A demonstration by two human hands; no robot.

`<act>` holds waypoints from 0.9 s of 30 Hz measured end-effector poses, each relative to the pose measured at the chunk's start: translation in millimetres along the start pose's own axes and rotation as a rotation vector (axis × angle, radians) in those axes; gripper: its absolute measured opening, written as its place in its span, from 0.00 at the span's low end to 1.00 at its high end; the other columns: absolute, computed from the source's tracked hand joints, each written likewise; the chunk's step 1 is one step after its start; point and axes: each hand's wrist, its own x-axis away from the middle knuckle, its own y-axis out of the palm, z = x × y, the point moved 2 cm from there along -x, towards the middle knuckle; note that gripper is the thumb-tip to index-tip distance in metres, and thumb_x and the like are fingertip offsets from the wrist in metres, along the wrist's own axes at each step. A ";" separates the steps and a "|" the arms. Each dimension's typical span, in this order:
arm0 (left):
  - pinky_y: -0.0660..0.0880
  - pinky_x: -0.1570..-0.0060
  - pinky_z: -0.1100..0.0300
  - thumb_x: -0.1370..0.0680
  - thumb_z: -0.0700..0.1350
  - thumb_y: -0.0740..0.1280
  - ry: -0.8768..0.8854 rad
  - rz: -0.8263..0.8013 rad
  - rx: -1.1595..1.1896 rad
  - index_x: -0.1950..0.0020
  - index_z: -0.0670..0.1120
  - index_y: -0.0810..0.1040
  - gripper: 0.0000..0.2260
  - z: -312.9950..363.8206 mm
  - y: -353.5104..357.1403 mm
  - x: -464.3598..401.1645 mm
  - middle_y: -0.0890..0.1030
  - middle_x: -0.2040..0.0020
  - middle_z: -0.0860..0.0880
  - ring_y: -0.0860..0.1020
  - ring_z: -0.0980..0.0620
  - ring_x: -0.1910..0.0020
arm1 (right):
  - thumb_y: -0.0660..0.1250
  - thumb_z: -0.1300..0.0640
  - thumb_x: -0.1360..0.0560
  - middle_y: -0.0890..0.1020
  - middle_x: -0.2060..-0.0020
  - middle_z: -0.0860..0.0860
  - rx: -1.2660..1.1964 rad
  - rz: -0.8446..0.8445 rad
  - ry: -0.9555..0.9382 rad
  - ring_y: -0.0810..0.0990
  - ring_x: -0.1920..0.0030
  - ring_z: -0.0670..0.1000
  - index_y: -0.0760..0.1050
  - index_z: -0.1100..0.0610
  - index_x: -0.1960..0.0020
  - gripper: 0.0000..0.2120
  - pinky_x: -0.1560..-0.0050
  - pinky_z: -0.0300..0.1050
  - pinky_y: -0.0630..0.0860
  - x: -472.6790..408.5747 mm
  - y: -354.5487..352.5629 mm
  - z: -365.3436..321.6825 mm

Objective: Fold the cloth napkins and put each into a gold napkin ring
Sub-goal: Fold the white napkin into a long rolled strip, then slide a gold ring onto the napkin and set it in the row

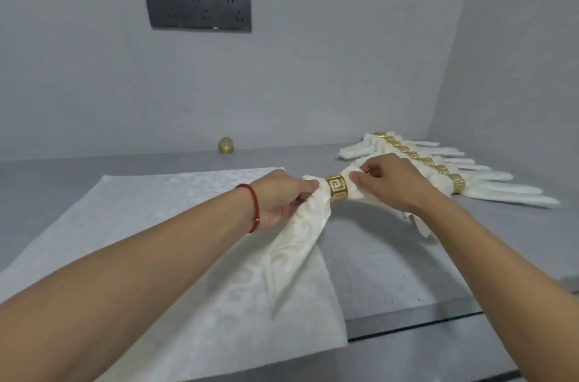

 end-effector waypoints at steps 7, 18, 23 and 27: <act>0.81 0.55 0.55 0.25 0.42 0.73 0.131 -0.011 -0.249 0.61 0.42 0.79 0.07 -2.7 140.1 -38.4 0.83 0.61 0.45 0.82 0.48 0.63 | 0.64 0.45 0.19 0.78 0.64 0.47 0.200 0.126 0.224 0.77 0.58 0.55 0.76 0.50 0.56 0.10 0.60 0.48 0.69 39.3 -64.8 114.8; 0.81 0.47 0.54 0.30 0.48 0.76 0.226 0.179 -0.577 0.44 0.44 0.80 0.18 12.6 258.0 -123.8 0.84 0.49 0.46 0.83 0.45 0.49 | 0.59 0.58 0.17 0.79 0.44 0.58 0.205 0.655 0.260 0.76 0.43 0.60 0.74 0.60 0.37 0.12 0.44 0.52 0.71 74.0 -66.3 204.0; 0.84 0.55 0.53 0.32 0.41 0.78 0.219 0.205 -0.586 0.48 0.43 0.79 0.16 17.5 274.6 -150.3 0.84 0.54 0.46 0.85 0.45 0.56 | 0.59 0.59 0.18 0.80 0.53 0.54 0.168 0.749 0.207 0.77 0.53 0.56 0.74 0.58 0.43 0.08 0.52 0.52 0.71 78.7 -57.4 205.0; 0.84 0.57 0.53 0.32 0.40 0.77 0.268 0.261 -0.628 0.52 0.43 0.79 0.11 17.4 275.6 -158.1 0.84 0.57 0.46 0.85 0.45 0.61 | 0.60 0.59 0.20 0.81 0.55 0.53 0.246 0.720 0.196 0.76 0.57 0.55 0.75 0.58 0.46 0.07 0.58 0.51 0.72 77.8 -55.6 205.9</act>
